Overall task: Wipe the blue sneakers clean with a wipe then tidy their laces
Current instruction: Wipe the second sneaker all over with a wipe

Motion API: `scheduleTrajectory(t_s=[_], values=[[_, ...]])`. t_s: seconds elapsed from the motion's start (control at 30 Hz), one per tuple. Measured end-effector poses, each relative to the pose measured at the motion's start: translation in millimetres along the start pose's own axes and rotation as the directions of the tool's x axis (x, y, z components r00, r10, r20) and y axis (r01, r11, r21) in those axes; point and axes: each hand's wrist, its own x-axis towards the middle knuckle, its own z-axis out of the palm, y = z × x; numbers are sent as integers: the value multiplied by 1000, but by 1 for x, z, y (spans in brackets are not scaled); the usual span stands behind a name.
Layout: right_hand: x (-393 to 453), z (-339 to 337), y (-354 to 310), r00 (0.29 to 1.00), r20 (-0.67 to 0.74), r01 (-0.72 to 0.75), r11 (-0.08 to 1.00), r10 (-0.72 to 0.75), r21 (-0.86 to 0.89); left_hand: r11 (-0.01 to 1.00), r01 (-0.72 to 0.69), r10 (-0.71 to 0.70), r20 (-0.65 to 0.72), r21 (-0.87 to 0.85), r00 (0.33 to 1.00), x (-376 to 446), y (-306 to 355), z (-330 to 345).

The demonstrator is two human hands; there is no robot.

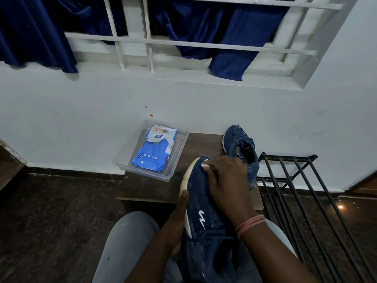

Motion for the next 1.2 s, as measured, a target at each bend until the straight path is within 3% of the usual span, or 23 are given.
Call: scheduleTrajectory(t_s=[0.17,0.3,0.37,0.47,0.63,0.73,0.97,1.07,1.2], values=[[-21,3,-24,958,217,196,980,-185,-31,999,-24,22,-51,-39,998,1,3,1],[-3,-4,-12,998,2,-70,997,70,-42,1000,-6,4,-65,-29,998,3,-1,-2],[-3,-9,-9,986,-37,-155,969,165,194,999,-48,46,-72,-22,996,2,-1,-1],[-20,-19,-10,946,53,-303,818,319,489,989,-108,100,-88,-99,991,1,4,0],[-57,-31,-11,894,186,-438,708,407,554,975,-145,133,-83,-168,988,2,12,6],[-70,-27,-16,898,133,-423,736,420,529,969,-176,166,-71,-174,984,-1,15,20],[-65,-13,-39,938,-62,-274,838,342,472,849,-440,399,-190,-293,897,3,21,29],[-47,-14,-47,922,-43,-276,730,385,626,799,-506,466,-198,-324,862,2,24,29],[-21,-2,-41,905,-44,-244,602,422,760,796,-472,484,-70,-378,872,-5,29,17]])
